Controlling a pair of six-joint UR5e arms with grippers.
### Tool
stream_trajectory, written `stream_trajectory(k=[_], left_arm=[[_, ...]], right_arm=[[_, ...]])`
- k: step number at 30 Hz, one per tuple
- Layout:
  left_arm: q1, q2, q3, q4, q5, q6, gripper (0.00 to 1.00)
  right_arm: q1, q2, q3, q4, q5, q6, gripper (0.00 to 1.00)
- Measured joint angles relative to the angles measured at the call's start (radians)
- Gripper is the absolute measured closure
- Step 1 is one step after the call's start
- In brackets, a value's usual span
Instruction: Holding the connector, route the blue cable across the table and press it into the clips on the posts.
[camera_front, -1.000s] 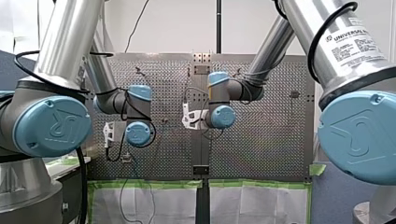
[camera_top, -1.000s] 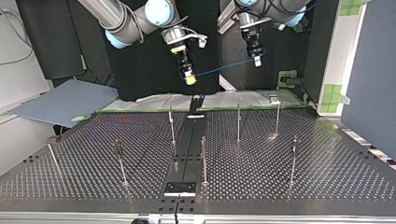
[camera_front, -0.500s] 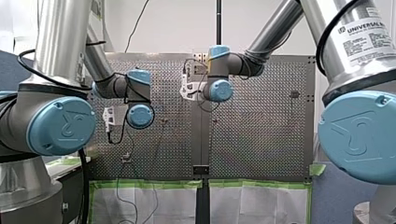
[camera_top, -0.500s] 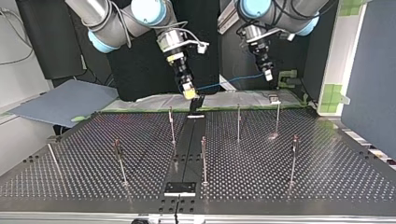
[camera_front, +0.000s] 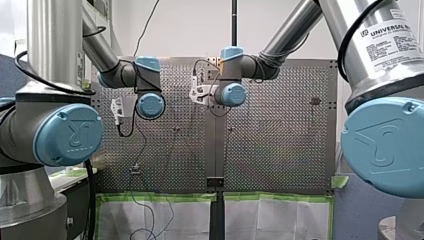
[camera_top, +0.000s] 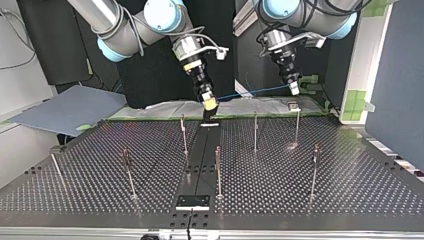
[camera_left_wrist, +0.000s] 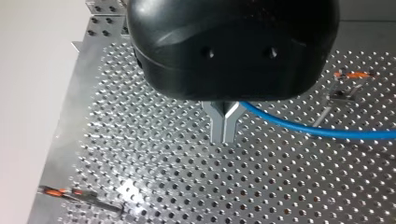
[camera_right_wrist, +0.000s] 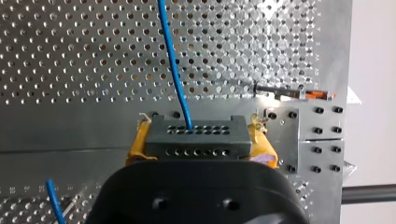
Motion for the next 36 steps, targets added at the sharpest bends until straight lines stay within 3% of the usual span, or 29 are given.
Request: stream_trajectory(k=[5, 12, 19, 27, 36], left_arm=[[0.006, 0.043, 0.003, -0.038, 0.021, 0.000, 0.98], [0.029, 0.104, 0.029, -0.053, 0.025, -0.019, 0.98], [0.049, 0.155, 0.069, -0.066, 0.023, -0.032, 0.98], [0.074, 0.111, 0.131, -0.066, 0.037, -0.037, 0.98], [0.122, 0.094, 0.163, -0.062, 0.087, -0.045, 0.98]], right_arm=[[0.008, 0.004, -0.040, 0.023, -0.010, 0.003, 1.00], [0.027, 0.005, -0.108, 0.081, -0.052, 0.028, 1.00], [0.038, 0.005, -0.168, 0.139, -0.060, 0.038, 1.00], [0.039, 0.009, -0.237, 0.187, -0.065, 0.062, 1.00], [0.043, 0.052, -0.317, 0.262, -0.066, 0.064, 1.00]])
